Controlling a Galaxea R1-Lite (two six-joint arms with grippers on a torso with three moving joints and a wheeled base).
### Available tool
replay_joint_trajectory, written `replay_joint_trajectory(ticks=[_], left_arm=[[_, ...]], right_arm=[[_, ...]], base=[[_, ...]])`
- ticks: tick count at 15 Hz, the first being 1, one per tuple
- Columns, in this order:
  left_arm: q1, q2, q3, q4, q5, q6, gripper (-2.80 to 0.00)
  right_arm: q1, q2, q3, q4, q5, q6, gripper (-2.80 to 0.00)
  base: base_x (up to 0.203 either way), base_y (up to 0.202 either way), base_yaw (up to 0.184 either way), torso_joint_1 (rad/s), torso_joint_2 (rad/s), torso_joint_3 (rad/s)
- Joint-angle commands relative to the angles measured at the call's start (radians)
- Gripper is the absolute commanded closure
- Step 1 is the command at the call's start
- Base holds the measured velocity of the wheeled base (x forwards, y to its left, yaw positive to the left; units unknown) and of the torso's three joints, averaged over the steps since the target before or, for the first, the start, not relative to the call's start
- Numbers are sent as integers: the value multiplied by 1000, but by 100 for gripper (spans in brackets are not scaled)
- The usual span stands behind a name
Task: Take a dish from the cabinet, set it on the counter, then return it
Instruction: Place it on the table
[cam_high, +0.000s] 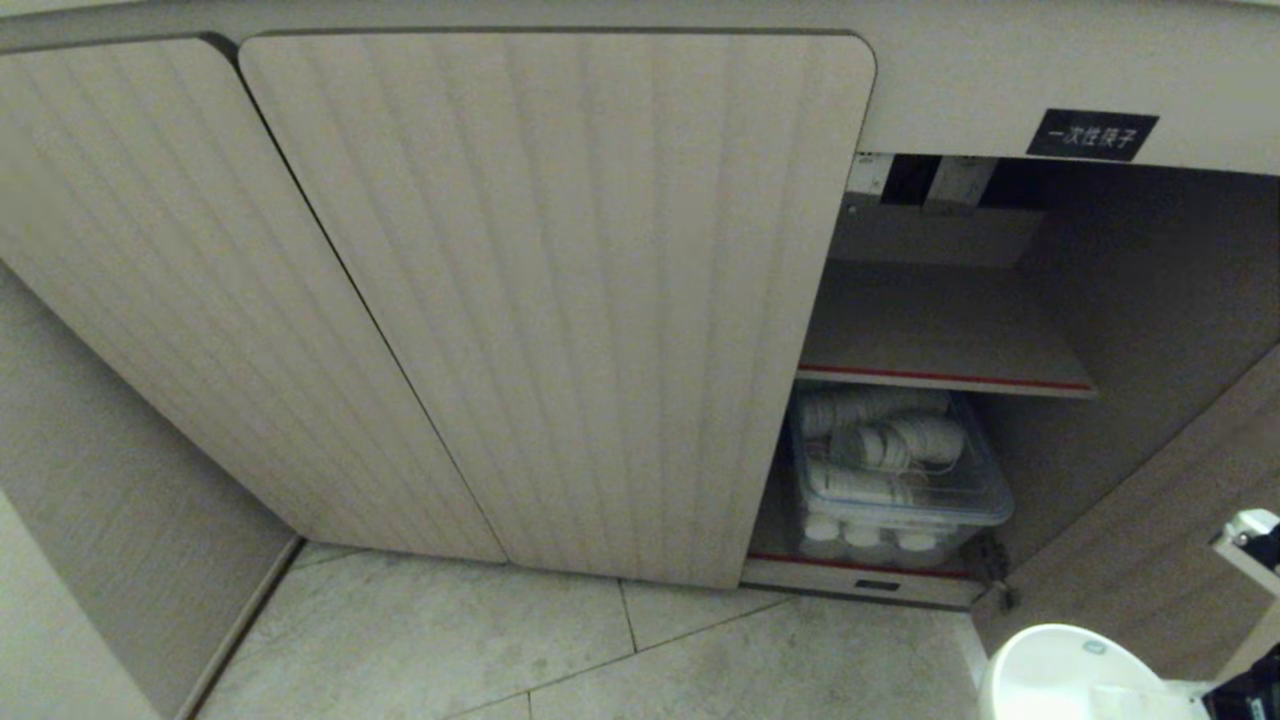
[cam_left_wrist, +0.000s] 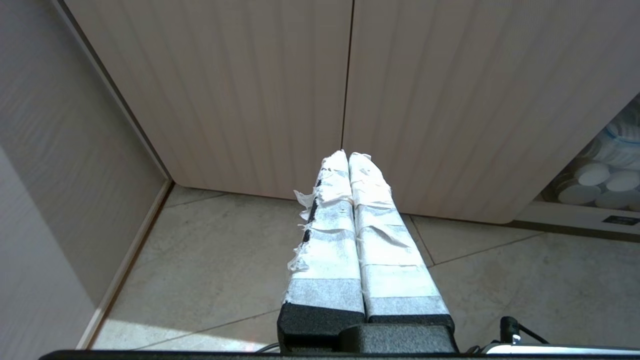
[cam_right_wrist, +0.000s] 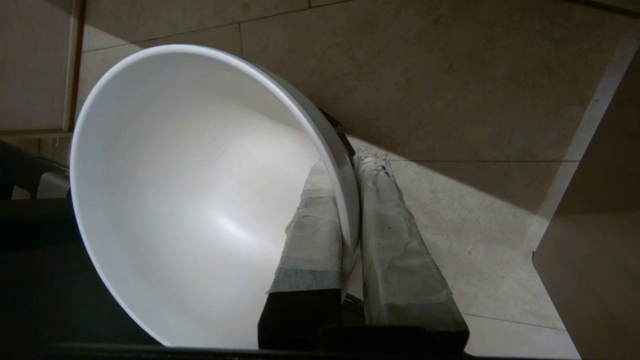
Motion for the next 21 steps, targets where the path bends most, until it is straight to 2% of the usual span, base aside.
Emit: replay_joint_trajectory(ticks=[1,6,10,21], left_arm=[[0,0,0,-1,1,-1,0],[0,0,0,-1,1,-1,0],[0,0,0,-1,1,-1,0],[0,0,-1,-1,1,-1,0]], right_arm=[[6,2,0,1,2,0,0],[10,1,-5,0,2,0,0],[14,1,-10,1,2,0,0],[16,1,-17,3,2,2,0]], base=[[0,0,0,0,0,0],[0,0,0,0,0,0],[0,0,0,41,-178,-231],[0,0,0,137,-473,-308]])
